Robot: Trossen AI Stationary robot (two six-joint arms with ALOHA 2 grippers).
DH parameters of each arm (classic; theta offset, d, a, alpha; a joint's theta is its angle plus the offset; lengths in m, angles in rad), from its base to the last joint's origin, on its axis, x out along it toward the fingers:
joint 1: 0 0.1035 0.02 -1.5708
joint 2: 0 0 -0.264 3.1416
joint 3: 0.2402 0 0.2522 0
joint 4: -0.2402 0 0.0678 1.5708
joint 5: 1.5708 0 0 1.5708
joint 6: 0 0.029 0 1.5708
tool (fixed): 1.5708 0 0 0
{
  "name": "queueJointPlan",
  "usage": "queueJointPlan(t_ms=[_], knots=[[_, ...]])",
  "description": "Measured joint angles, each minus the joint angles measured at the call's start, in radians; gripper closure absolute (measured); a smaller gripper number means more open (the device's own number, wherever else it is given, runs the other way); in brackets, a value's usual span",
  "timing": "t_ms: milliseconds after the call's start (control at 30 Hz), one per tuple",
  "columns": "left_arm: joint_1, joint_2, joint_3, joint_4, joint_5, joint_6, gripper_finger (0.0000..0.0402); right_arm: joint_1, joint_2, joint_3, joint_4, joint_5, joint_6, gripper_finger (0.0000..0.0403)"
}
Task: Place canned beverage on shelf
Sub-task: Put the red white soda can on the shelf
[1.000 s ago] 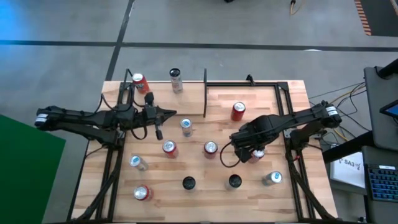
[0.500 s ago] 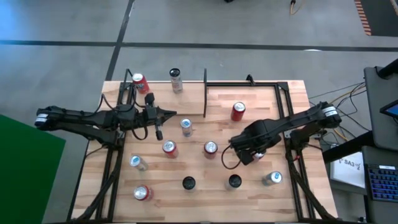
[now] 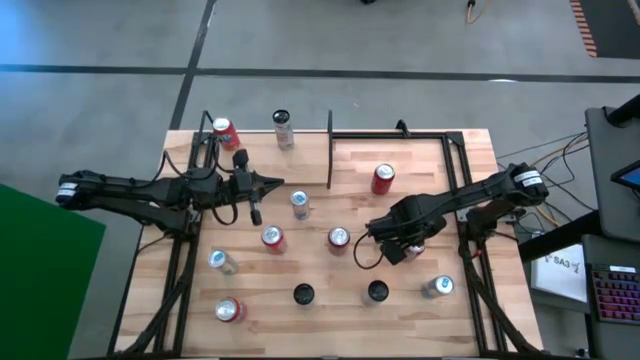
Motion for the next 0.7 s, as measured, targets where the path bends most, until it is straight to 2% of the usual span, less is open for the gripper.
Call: queueJointPlan(t_ms=[233, 333, 500, 700], knots=[[0.0, 0.0, 0.0, 0.0, 0.0, 0.0, 0.0402, -0.027, 0.0, -0.096, 0.15, -0.009, -0.048, 0.0025], [0.0, 0.0, 0.0, 0.0, 0.0, 0.0, 0.0402, -0.028, 0.0, -0.119, 0.164, -0.017, -0.049, 0.0047], [0.0, 0.0, 0.0, 0.001, 0.0, 0.0, 0.0402, -0.031, -0.003, -0.129, 0.163, -0.028, -0.041, 0.0115], [0.0, 0.0, 0.0, 0.006, 0.0, 0.0, 0.0402, -0.036, -0.007, -0.085, 0.139, -0.013, -0.029, 0.0115]])
